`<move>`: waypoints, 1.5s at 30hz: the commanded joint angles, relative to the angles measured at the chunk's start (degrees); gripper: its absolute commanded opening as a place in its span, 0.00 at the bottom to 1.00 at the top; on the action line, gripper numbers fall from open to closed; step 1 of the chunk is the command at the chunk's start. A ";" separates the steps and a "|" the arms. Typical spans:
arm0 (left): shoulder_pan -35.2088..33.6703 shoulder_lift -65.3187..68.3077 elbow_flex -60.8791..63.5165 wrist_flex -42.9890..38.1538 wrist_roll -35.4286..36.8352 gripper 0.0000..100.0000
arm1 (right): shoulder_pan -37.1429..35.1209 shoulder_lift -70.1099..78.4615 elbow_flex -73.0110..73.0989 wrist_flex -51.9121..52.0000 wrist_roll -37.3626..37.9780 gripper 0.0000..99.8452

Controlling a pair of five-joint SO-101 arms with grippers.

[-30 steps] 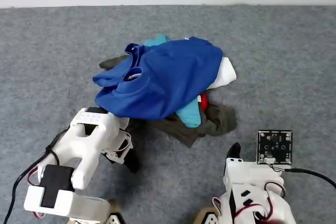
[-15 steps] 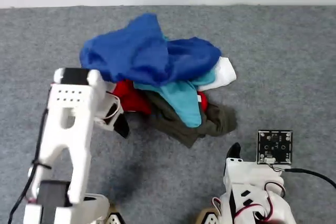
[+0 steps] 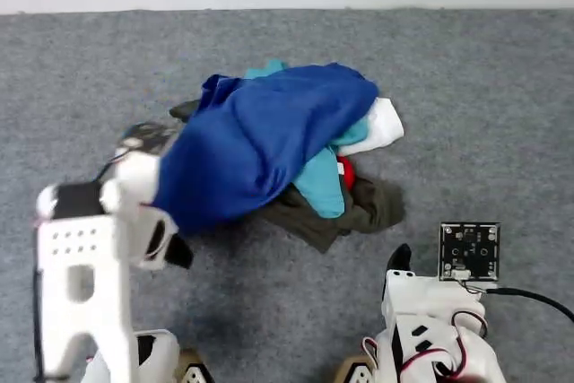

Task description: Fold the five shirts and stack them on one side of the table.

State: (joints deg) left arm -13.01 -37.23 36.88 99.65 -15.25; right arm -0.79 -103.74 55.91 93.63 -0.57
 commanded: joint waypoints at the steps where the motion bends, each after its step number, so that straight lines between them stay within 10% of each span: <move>1: -6.42 -7.65 0.48 0.44 -0.97 0.27 | -0.31 -0.13 -1.41 0.31 -0.70 0.20; 30: -12.31 -14.68 9.71 -8.44 -2.55 0.27 | -0.31 -0.13 -1.41 0.31 -0.70 0.20; 36: -12.22 -14.59 16.75 -20.48 -2.20 0.27 | -0.31 -0.13 -1.41 0.31 -0.70 0.20; 45: -0.70 -14.68 17.98 -23.03 -2.20 0.27 | -0.31 -0.13 -1.41 0.31 -0.70 0.20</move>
State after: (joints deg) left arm -18.55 -51.21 55.08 77.49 -16.92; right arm -0.79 -103.74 55.91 93.63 -0.57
